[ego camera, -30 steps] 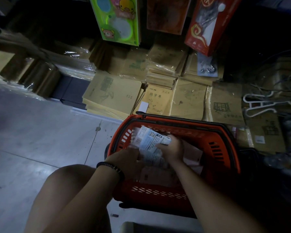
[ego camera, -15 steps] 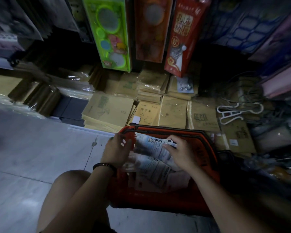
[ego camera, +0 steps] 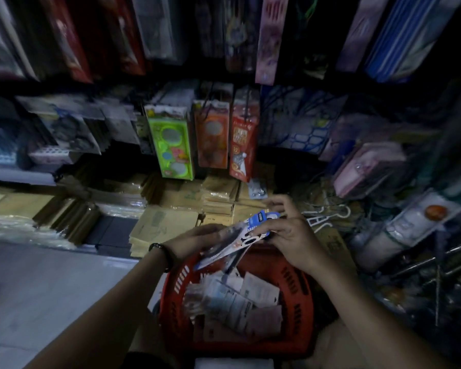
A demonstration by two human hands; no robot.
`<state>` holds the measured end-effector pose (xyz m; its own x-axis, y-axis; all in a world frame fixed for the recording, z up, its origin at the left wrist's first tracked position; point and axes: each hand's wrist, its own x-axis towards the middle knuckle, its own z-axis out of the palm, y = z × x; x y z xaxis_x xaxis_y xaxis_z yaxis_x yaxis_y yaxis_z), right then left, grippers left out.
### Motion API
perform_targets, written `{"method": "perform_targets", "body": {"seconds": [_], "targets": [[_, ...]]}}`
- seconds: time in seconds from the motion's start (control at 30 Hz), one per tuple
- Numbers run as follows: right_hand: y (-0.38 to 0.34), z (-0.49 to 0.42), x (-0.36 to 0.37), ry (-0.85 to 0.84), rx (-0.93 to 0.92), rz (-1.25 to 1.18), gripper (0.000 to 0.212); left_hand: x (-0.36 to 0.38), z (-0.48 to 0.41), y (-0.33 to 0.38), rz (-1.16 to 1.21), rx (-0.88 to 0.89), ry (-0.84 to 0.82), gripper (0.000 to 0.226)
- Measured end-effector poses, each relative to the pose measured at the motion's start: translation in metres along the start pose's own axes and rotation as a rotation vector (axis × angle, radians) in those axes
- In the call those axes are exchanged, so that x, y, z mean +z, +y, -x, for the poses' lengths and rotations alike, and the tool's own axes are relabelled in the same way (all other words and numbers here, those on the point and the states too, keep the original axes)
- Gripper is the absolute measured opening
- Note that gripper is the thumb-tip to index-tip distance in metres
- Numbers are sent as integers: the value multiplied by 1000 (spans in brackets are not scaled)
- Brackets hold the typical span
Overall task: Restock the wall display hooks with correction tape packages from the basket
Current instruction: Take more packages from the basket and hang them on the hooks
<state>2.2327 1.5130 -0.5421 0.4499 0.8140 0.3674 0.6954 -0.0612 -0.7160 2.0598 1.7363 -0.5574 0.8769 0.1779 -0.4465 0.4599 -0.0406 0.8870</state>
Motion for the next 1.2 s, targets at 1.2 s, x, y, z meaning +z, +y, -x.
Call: {"method": "perform_targets", "body": {"seconds": [1.2], "targets": [[-207, -106, -164, 287, -321, 585, 82, 32, 59, 283, 512, 672, 435, 50]]}}
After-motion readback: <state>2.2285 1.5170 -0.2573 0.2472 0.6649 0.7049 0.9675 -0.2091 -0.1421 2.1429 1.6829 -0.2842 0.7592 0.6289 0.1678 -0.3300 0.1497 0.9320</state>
